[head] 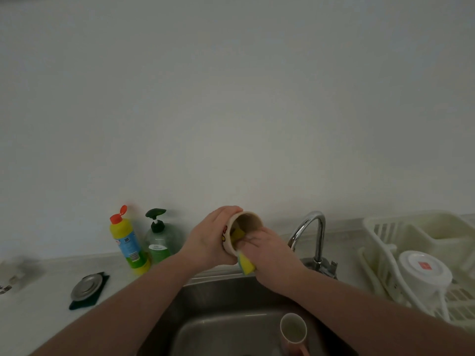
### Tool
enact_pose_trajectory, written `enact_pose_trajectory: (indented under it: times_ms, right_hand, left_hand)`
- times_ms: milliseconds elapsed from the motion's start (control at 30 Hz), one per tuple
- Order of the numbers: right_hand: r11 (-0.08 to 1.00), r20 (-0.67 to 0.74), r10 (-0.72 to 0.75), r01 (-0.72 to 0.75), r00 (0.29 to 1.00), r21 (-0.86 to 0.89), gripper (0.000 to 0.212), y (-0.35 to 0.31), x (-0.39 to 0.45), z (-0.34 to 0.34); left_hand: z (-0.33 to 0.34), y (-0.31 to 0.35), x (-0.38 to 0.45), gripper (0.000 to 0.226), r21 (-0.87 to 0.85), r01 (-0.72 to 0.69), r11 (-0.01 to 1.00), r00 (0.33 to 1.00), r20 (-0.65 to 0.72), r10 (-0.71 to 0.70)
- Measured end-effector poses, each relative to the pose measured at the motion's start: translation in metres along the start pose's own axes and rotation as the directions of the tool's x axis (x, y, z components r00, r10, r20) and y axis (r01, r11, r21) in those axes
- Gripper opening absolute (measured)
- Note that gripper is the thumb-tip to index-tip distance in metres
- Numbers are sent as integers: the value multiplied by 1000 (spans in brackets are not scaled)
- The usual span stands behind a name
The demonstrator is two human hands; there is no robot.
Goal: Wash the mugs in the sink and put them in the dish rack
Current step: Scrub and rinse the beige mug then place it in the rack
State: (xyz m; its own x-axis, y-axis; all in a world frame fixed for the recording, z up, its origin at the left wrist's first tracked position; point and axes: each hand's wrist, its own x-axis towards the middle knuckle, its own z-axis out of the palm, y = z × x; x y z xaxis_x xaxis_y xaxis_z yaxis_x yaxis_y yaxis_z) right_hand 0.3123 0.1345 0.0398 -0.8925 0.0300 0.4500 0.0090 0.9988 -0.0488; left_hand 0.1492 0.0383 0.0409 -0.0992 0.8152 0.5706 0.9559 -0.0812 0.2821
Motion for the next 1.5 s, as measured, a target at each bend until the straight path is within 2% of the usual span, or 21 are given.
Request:
enact_pose_trajectory:
  times_ms: [167,300,400,467,600,667,733,867,933,1000,1100,1167,1367,1433,1500]
  right_hand:
    - [1000,132,6,-6,991,-3,52,1,1,-7]
    - [988,273,-84,116,958,-103,55,4,3,-14]
    - [981,267,-121,155,956,-112,56,6,1,-12]
    - [995,207,-78,90,975,-52,53,4,1,-6]
    - [967,141,176,-198,974,158,41,-11,6,-3]
    - [954,115,219,-238,969,183,40,-13,7,-2]
    - [977,146,142,-162,979,139,45,-9,4,-5]
    - [982,171,-169,180,971,-53,57,13,-5,-3]
    - [981,244,-159,181,957,-70,55,11,-5,-8]
    - [993,228,-110,114,967,-7,49,8,-6,-5]
    - [990,146,-2,-19,989,139,34,-4,-3,-7]
    - [983,127,67,-88,990,163,31,-5,0,-8]
    - [991,42,20,-26,999,132,46,2,-2,-7]
    - [980,30,117,-120,993,157,42,1,0,-11]
    - [963,-28,156,-146,987,227,38,-4,0,-10]
  left_hand:
    - [-5,0,4,91,-7,-7,1000,998,61,8]
    - [-15,-5,7,87,-28,-43,999,981,187,48]
    - [-18,-9,9,87,-1,-69,998,967,248,67]
    - [-16,-7,8,85,19,-62,998,973,224,57]
    - [-10,-5,6,89,24,9,1000,992,122,-12]
    - [-10,-5,7,90,34,25,999,991,128,-29]
    - [-12,-5,7,88,26,28,999,985,167,-32]
    - [-19,-1,11,82,10,-23,1000,944,330,18]
    - [-22,3,14,79,8,-13,1000,908,420,9]
    - [-22,3,16,80,-1,-12,1000,899,437,11]
    - [-21,2,13,83,-41,45,998,930,368,-26]
    - [-18,0,9,86,-89,61,994,959,283,-33]
    - [-3,1,1,91,-183,88,979,993,95,-71]
    - [5,6,-1,81,-210,129,969,991,7,-131]
    - [15,12,-3,71,-232,170,958,979,-75,-192]
